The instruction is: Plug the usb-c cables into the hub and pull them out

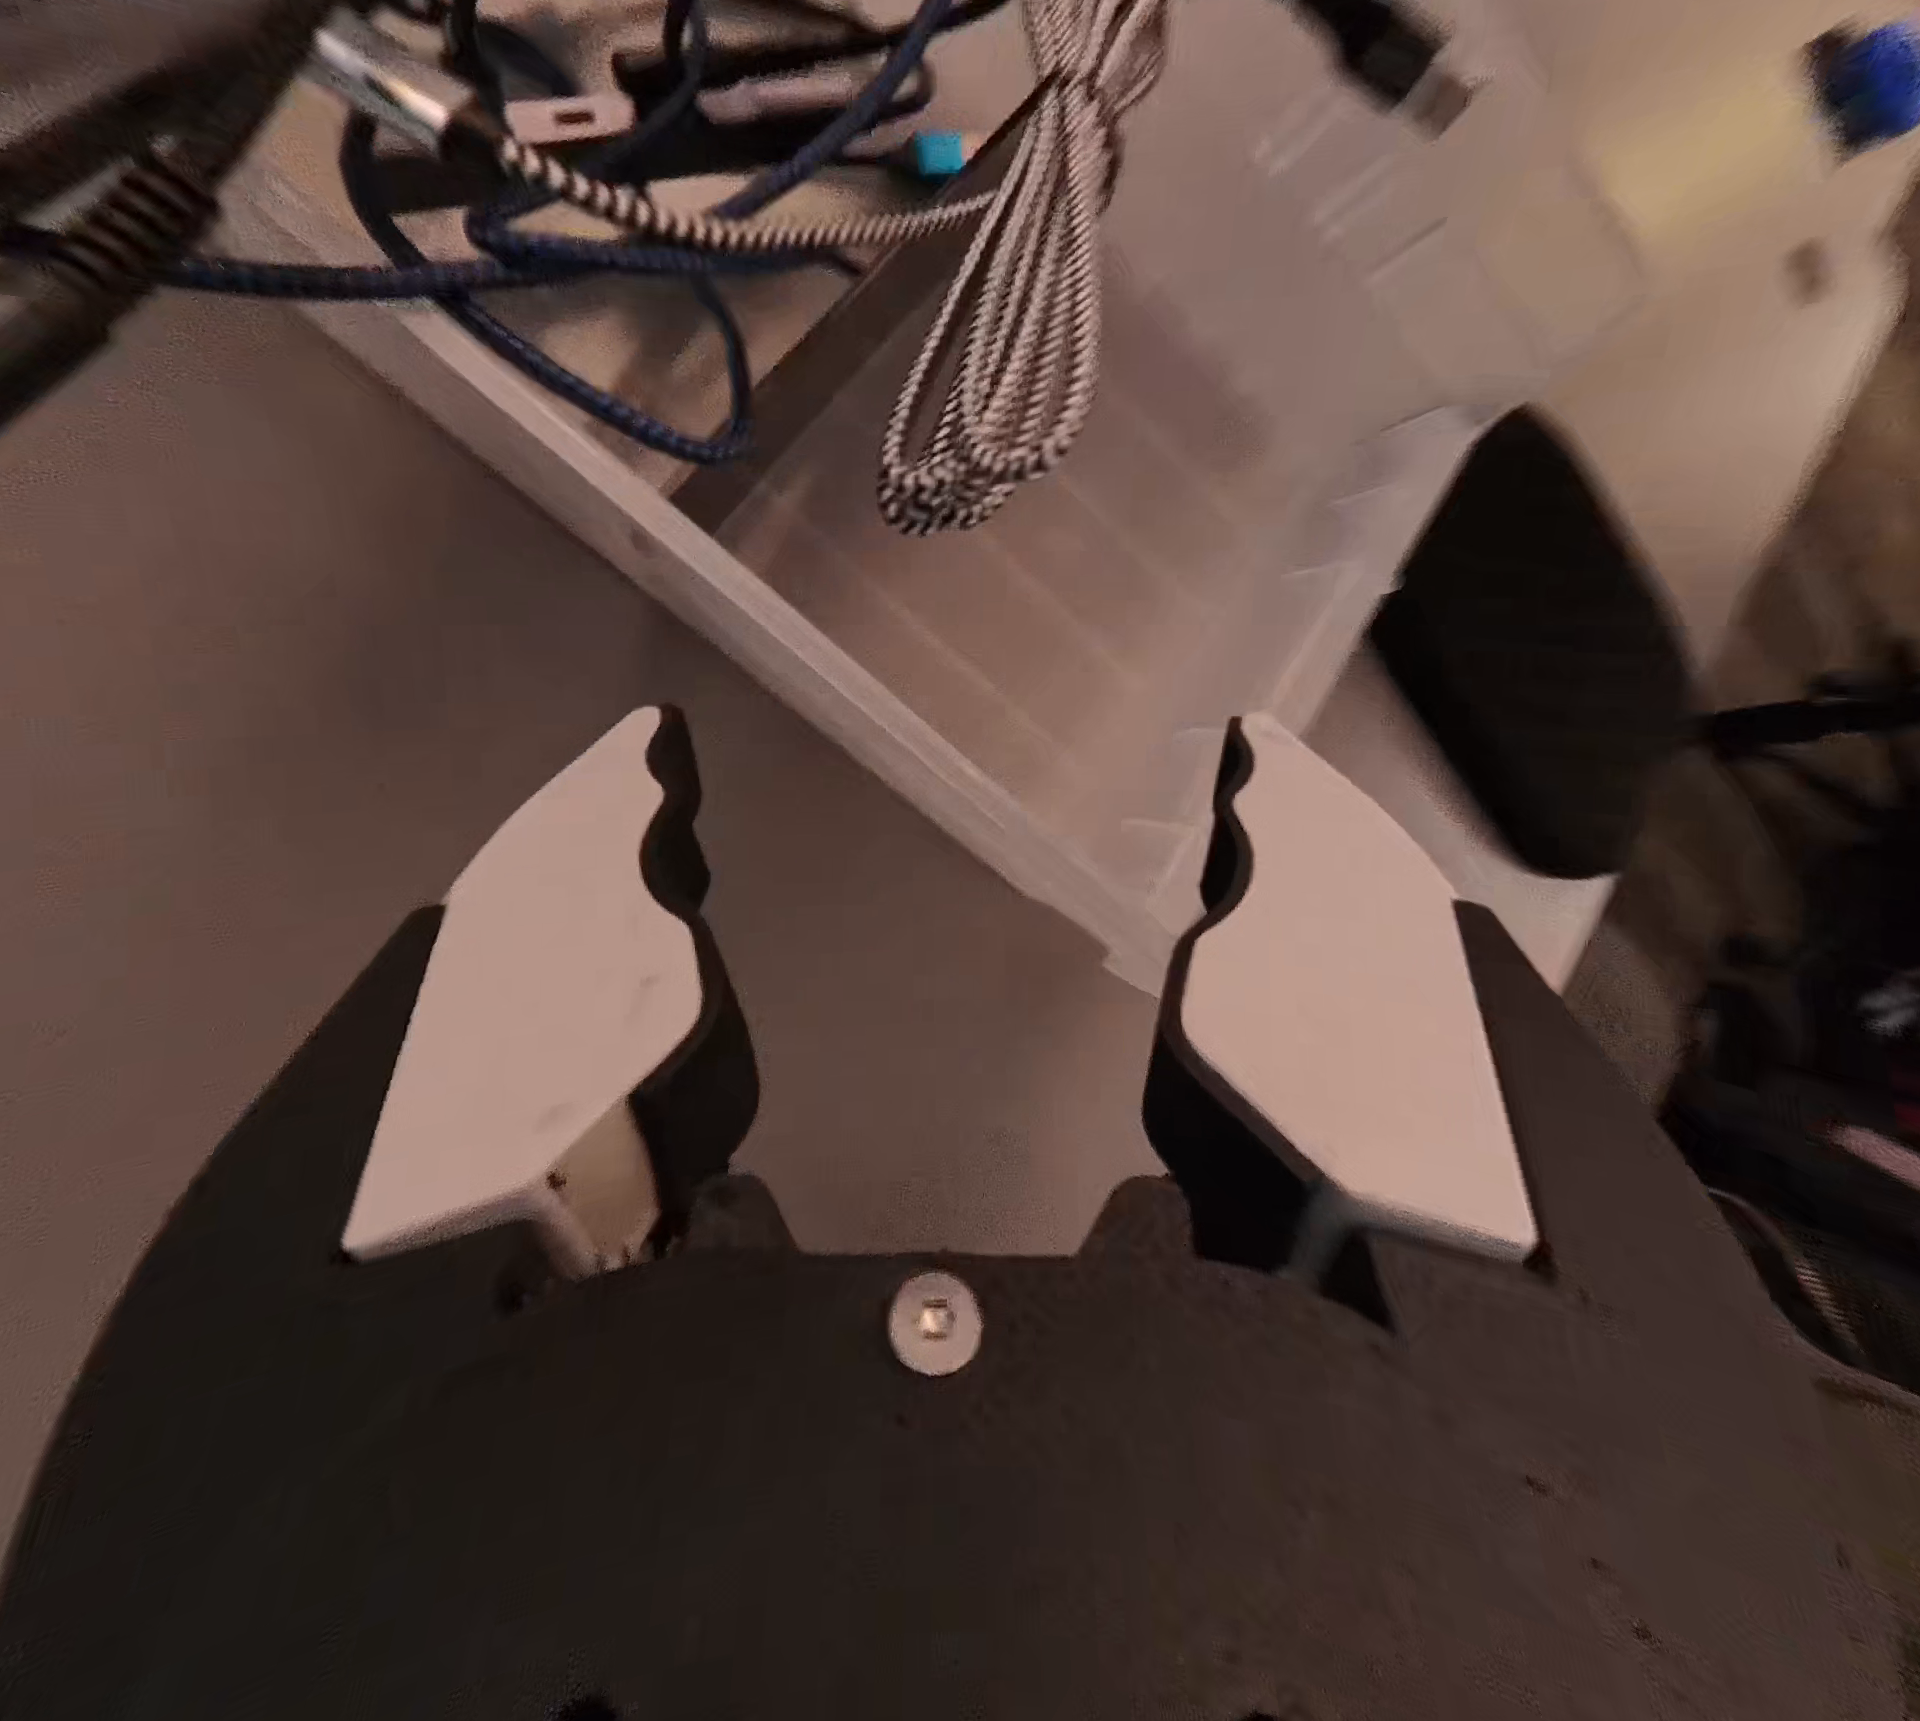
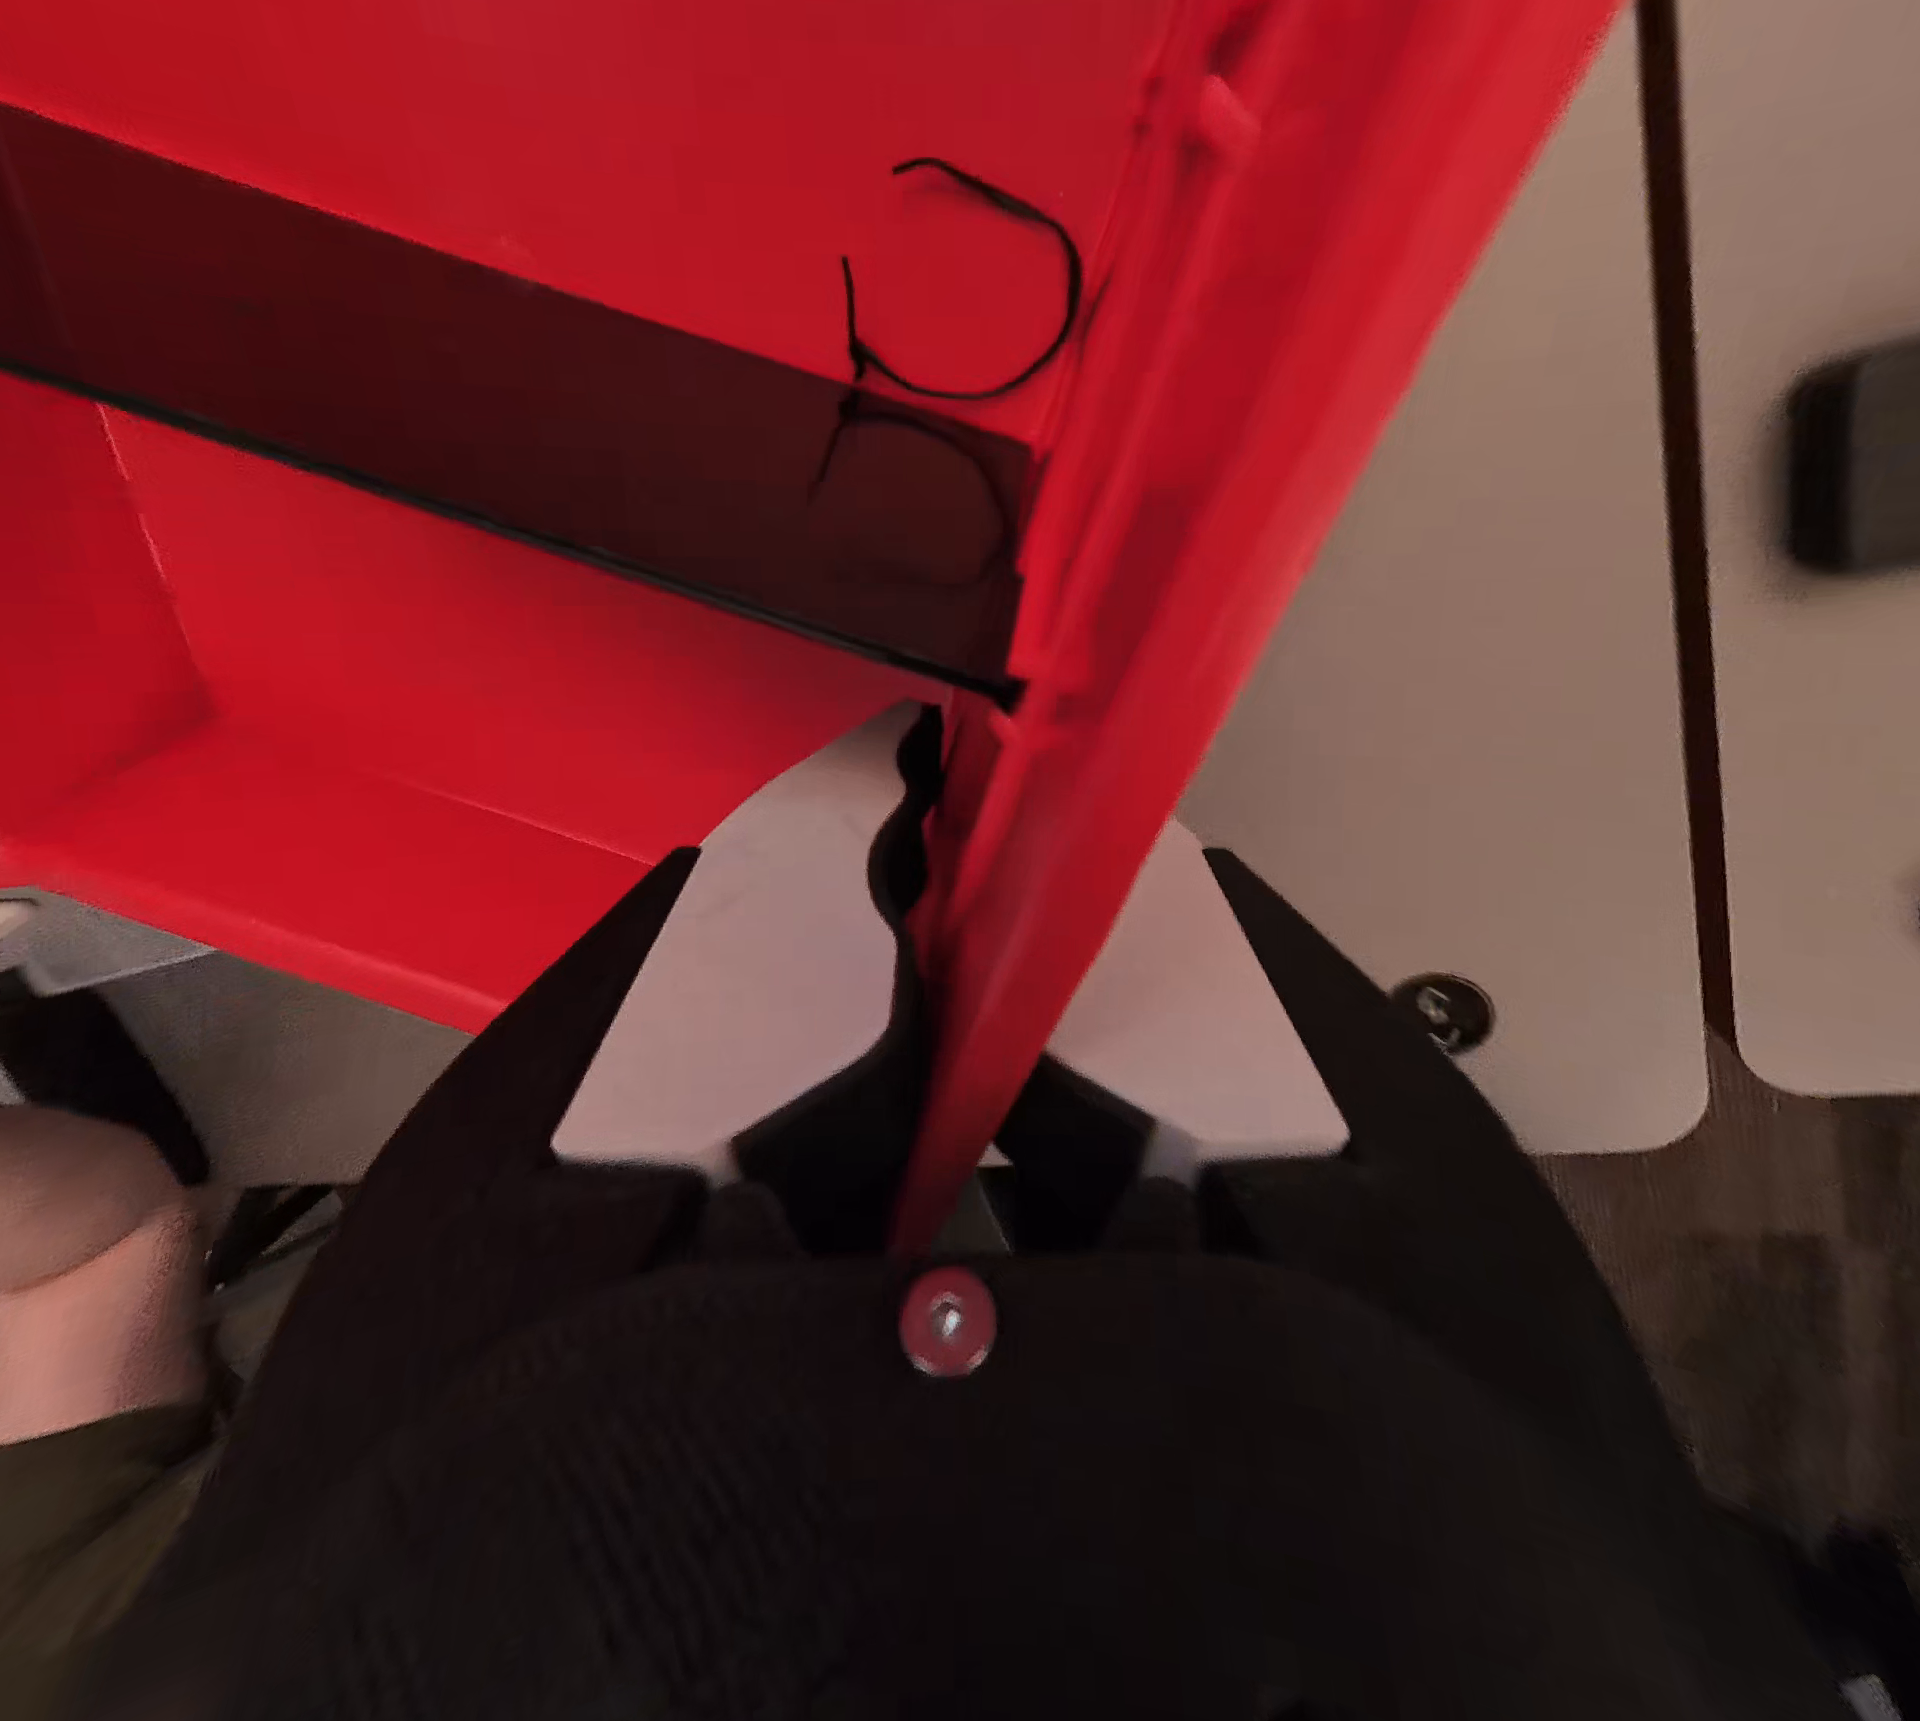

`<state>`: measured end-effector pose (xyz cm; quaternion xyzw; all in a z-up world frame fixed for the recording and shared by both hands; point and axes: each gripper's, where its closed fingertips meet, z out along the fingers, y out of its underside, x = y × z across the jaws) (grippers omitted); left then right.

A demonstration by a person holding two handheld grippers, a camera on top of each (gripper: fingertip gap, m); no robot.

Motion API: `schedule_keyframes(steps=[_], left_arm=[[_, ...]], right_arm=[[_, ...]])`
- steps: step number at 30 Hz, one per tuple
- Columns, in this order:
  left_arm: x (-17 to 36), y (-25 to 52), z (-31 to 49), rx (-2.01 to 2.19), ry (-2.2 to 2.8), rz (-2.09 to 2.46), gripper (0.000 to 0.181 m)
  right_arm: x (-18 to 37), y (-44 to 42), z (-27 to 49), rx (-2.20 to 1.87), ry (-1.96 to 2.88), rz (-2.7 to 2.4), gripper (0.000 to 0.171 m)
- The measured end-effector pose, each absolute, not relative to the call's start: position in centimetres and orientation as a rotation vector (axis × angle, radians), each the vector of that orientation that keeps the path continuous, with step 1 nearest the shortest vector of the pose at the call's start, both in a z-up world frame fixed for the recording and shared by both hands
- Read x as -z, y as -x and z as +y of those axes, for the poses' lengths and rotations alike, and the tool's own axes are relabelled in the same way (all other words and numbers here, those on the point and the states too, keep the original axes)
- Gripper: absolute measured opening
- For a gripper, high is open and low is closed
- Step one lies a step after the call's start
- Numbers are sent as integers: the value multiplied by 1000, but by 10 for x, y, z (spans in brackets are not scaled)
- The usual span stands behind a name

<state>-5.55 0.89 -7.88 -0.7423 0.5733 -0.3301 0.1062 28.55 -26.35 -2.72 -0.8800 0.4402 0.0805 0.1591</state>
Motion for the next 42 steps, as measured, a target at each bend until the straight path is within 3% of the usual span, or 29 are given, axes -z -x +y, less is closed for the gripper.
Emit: schedule_keyframes(steps=[2, 6, 9, 12, 13, 19, 30, 33, 37, 42], left_arm=[[94, 53, 6, 902, 2202, 1737, 105], [105, 62, -6, 957, 2309, 1849, 100], [102, 73, 17, 859, 2284, 1887, 83], [93, 90, 31, 954, 2344, 1903, 34], [91, 95, 39, 983, 2378, 1883, 26], [88, 143, 124, 837, 2469, 1683, 9], [89, 299, 256, 622, 2668, 1063, 31], [88, 345, 273, 583, 2719, 841, 28], [85, 388, 272, 599, 2735, 755, 7], [84, 416, 268, 623, 2764, 666, 7]], right_arm=[[56, -289, -284, -235, 2538, 1314, 6], [98, -280, -298, -289, 2609, 1326, 6], [115, -271, -290, -307, 2664, 1271, 6], [124, -261, -272, -312, 2723, 1192, 6], [125, -257, -266, -308, 2747, 1162, 6], [133, -236, -228, -233, 2916, 967, 6], [146, -207, -171, -299, 3015, 805, 6], [146, -215, -168, -326, 3001, 854, 6], [146, -229, -168, -313, 2979, 925, 5], [146, -231, -167, -299, 2982, 924, 4]])
